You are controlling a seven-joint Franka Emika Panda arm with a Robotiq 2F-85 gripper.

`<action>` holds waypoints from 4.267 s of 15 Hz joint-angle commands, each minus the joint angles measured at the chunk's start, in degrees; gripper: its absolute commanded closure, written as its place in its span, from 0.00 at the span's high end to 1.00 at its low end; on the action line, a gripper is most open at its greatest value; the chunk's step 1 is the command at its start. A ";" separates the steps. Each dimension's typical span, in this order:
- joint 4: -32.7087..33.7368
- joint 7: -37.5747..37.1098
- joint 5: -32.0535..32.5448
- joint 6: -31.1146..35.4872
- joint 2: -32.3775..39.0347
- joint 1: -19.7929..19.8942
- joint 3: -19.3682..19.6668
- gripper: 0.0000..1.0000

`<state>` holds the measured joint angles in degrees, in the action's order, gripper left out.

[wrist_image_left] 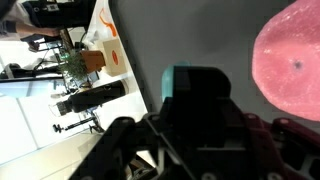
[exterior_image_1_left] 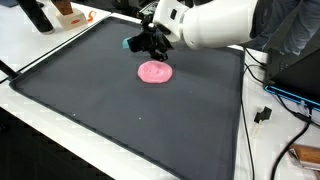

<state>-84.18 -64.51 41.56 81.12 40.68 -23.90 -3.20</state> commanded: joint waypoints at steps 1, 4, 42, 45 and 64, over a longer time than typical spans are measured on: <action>-1.12 5.29 0.35 1.86 -2.08 1.33 -0.90 0.25; -1.74 9.67 -0.47 3.76 -3.61 2.25 -1.21 0.25; -23.52 93.62 -68.38 38.31 -21.56 27.35 -4.81 0.25; -25.04 100.73 -74.35 38.62 -21.12 29.07 -5.65 0.25; -29.91 116.78 -89.57 38.57 -19.98 28.62 -3.50 0.25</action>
<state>-112.95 51.07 -46.35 119.41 21.03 5.03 -7.36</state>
